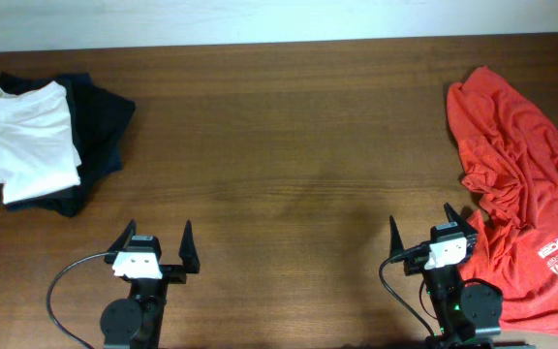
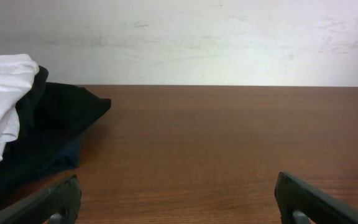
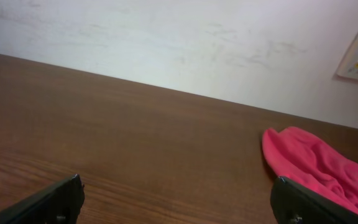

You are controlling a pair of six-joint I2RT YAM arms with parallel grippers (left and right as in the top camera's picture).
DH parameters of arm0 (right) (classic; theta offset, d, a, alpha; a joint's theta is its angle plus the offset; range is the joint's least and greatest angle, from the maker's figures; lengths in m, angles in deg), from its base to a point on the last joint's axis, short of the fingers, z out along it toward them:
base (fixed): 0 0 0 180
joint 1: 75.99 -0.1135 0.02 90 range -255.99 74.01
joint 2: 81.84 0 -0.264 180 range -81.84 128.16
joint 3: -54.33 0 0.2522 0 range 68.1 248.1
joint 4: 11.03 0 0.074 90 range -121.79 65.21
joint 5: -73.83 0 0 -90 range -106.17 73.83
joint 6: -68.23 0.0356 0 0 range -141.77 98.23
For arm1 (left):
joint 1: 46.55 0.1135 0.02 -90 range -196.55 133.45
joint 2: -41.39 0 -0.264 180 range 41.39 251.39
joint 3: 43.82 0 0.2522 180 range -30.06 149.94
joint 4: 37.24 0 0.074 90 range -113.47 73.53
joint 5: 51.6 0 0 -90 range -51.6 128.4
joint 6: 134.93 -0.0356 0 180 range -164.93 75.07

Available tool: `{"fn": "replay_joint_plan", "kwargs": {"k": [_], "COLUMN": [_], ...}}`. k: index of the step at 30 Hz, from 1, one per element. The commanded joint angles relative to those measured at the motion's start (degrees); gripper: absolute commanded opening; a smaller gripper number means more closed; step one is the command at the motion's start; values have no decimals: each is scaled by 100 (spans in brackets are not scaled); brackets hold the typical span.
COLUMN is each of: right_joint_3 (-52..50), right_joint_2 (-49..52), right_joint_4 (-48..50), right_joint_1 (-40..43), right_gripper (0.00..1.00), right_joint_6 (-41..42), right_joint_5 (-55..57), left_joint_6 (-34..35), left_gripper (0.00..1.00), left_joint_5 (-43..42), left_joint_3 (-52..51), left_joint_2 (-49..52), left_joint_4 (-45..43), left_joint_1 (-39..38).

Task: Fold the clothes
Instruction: 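Reach the right gripper to the crumpled orange shirt and grasp it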

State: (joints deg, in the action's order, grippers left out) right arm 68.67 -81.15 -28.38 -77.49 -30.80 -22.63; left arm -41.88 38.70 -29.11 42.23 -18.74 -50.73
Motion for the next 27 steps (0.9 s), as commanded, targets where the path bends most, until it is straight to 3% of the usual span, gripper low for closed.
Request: {"fn": "replay_joint_plan", "kwargs": {"k": [1,8,13,17,22,27], "right_joint_3": [-26,-26,15,455,1611,3246], "right_joint_2": [-17,-17,-17,101,1198,3152], "right_joint_4": [-31,-33,-44,-216,-1163,-2706], "right_joint_1": [2,0,2,2,2,7], "right_gripper": [99,99,99,99,99,99], "right_joint_6": [26,37,505,745,922,1172], "right_joint_5": [96,92,181,354,634,866], "left_joint_6": [-24,-24,-22,-22,-24,-24], "left_gripper": [99,99,99,99,99,99], "left_joint_5": [59,59,55,-33,-31,-245], "left_joint_3": [-42,-42,-11,341,1152,2396], "left_joint_2": [-55,-55,-42,280,1504,3392], "left_joint_4": [4,4,20,610,800,1224], "left_joint_1": [-33,-33,-33,-31,-31,-31]}}
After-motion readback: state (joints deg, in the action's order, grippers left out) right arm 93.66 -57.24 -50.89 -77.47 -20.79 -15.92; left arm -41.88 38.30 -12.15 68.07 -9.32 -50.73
